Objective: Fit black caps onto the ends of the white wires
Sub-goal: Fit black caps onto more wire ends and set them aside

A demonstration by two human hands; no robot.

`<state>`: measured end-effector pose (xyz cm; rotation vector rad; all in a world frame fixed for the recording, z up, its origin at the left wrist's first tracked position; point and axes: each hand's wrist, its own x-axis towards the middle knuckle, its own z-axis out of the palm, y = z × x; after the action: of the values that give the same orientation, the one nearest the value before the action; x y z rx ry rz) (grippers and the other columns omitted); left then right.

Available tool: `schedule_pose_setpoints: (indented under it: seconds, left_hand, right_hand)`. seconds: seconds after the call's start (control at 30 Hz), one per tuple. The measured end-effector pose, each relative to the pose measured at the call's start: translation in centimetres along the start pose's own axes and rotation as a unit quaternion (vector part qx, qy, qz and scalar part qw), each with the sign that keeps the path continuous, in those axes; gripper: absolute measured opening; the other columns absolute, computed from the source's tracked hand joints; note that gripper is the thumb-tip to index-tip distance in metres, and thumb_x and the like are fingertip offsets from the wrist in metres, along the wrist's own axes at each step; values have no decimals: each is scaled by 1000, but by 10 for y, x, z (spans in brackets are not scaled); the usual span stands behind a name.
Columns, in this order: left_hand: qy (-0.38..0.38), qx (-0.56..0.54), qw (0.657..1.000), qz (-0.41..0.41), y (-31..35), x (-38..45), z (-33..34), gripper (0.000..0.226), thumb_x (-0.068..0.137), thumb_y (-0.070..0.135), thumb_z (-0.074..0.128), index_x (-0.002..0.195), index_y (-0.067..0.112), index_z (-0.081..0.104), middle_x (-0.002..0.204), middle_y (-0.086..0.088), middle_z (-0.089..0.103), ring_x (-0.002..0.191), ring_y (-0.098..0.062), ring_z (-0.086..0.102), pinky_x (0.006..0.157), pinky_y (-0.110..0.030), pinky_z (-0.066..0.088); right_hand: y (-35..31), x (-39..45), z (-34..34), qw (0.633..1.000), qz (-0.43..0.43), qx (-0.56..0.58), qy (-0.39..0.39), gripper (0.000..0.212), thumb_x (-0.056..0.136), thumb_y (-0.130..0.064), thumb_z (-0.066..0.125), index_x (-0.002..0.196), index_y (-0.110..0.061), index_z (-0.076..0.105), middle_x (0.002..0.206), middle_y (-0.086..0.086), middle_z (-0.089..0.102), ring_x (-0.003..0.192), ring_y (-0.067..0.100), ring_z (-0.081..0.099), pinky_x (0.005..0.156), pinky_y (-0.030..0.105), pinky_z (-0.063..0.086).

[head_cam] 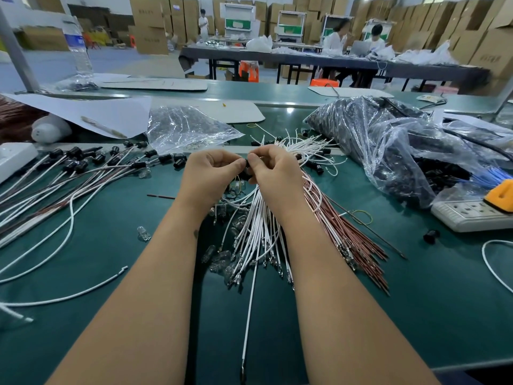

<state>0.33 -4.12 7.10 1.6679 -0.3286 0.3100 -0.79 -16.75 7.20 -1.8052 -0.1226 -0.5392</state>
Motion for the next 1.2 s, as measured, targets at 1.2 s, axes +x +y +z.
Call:
schedule_pose_setpoints:
  seconds: [1.2]
  left_hand:
    - [131, 158, 977, -51, -18, 8, 1, 12, 85, 27, 66, 73, 28, 68, 61, 12, 61, 57, -7, 54, 62, -24, 44]
  right_hand:
    - [-2, -3, -17, 852, 62, -520, -10, 38, 85, -50, 63, 97, -14, 58, 98, 5, 61, 99, 28, 55, 77, 35, 37]
